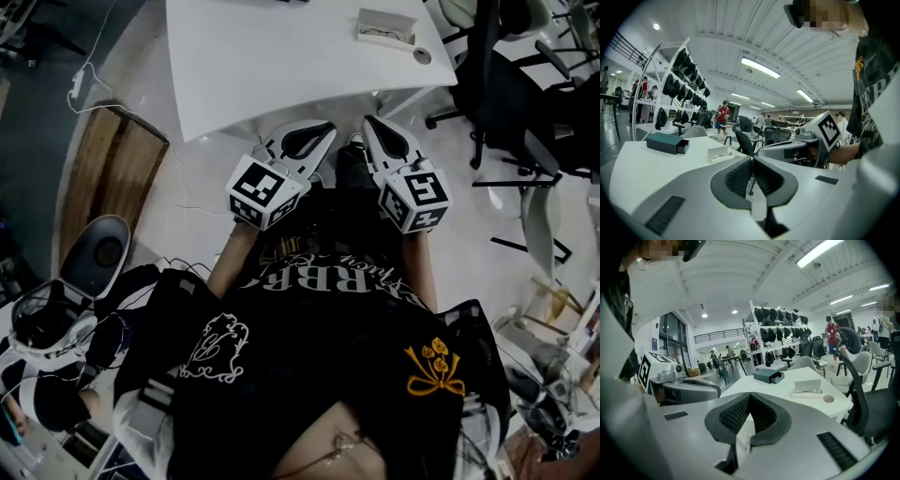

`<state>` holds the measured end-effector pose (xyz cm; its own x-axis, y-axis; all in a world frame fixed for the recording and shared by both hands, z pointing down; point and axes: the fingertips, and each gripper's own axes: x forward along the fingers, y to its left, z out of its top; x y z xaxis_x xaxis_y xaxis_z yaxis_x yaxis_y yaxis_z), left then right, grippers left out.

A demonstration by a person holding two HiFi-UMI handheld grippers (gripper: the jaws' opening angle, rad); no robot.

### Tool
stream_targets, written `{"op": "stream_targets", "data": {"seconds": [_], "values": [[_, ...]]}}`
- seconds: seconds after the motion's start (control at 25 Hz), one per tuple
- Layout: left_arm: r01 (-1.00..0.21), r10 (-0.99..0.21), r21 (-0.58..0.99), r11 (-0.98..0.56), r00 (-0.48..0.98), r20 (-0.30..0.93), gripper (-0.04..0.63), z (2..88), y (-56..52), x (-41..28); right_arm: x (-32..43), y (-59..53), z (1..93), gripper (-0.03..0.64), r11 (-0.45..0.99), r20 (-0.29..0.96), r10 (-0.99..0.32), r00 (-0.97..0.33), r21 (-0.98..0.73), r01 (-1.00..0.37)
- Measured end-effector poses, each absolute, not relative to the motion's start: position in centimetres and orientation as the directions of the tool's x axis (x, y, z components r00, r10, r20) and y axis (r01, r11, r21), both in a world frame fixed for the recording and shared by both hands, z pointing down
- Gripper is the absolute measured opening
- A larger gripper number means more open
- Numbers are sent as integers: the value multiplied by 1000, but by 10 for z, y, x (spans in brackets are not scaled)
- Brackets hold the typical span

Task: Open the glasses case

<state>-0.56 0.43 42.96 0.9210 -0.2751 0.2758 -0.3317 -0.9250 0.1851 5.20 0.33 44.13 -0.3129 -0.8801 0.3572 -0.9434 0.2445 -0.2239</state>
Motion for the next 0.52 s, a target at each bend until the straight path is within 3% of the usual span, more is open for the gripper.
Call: {"op": "stream_targets", "data": {"seconds": [0.52], "values": [[-362, -309, 184, -914, 913, 265, 29, 430, 6, -30, 35, 8, 441, 12, 254, 373, -873, -313, -200, -946]]}}
